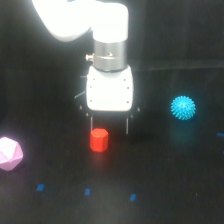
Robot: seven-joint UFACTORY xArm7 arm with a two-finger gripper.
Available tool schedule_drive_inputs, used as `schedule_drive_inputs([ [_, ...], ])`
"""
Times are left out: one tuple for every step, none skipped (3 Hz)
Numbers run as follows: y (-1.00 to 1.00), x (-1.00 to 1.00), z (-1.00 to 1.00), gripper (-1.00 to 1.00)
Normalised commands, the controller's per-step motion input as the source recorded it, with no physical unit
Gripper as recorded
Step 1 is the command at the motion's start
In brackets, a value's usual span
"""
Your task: Pick up the red object from the table
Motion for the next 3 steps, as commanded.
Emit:
schedule_drive_inputs([
  [-0.46,0.27,-0.62,0.21],
  [-0.61,0.72,-0.80,-0.22],
  [-0.17,-0.28,-0.19,-0.96],
])
